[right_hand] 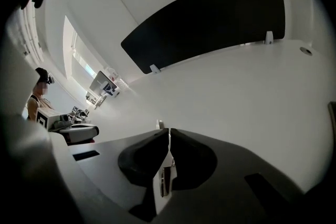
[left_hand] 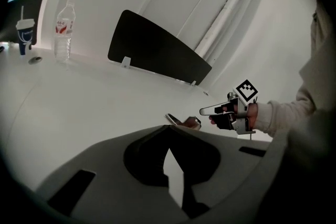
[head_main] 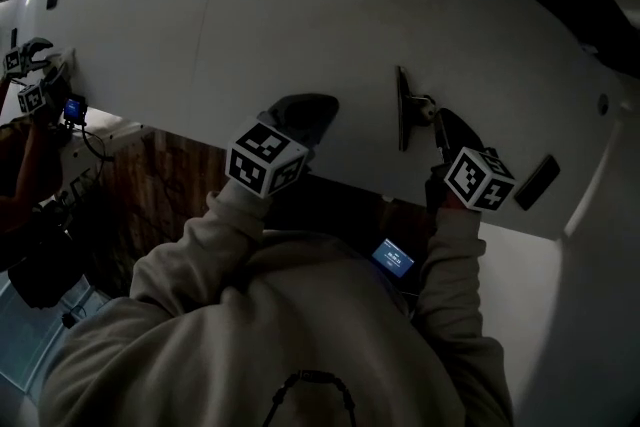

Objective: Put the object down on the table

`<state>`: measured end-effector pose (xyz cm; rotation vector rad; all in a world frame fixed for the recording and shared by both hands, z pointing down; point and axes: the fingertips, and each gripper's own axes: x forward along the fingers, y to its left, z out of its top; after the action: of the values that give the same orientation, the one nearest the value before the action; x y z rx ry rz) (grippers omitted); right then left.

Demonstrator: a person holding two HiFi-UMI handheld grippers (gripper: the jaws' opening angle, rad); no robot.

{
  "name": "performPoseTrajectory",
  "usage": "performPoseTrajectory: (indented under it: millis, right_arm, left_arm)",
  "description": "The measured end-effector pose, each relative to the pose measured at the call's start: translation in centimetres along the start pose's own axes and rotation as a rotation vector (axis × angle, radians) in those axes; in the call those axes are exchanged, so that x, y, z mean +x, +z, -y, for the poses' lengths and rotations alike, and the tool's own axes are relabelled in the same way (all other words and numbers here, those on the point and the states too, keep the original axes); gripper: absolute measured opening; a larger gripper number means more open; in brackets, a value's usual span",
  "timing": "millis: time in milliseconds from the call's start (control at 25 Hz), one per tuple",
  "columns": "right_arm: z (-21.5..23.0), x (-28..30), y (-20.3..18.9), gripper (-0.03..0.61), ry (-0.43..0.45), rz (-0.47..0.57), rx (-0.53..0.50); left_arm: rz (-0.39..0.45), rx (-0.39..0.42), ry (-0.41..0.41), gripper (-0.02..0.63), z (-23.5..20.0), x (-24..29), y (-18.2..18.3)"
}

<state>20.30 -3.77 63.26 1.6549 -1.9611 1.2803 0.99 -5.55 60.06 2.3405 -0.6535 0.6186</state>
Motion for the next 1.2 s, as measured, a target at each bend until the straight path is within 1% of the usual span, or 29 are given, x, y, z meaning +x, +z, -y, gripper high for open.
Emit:
performPoseTrajectory:
  millis: [160, 440, 600, 840, 1040, 1200]
  right_arm:
    - [-1.5, -1.9, 1.6, 0.021, 0.013, 0.044, -0.004]
    - [-3.8, -5.2, 2.5, 0.02, 0.027, 0.082, -0.062]
    - [-4.9, -7.5, 3.7, 0.02, 0.025, 0.129, -0.072]
    - [-8.0, -10.2, 6.0, 0.02, 0.006, 0.196, -0.193]
    - [-10.1, -13.3, 8.2, 0.02, 0.007, 0.261, -0.236]
    - [-11.4, -15.3, 9.4, 0.02, 0.012, 0.303, -0.261]
  left_arm:
    - [0.014, 0.042, -0.008, -0.003, 1.1, -1.1, 1.1]
    - [0.088, 0.106, -0.02, -0.003, 3.3, -3.3, 4.6]
    - [0.126, 0.142, -0.017, -0.003, 4.2, -5.0, 6.4]
    - [0.17, 0.217, -0.012, -0.003, 5.4, -7.4, 8.8]
    - [0.231, 0.268, -0.021, -0.003, 7.2, -9.3, 11.3]
    - [0.281, 0.305, -0.007, -0.005, 8.1, -11.1, 13.4]
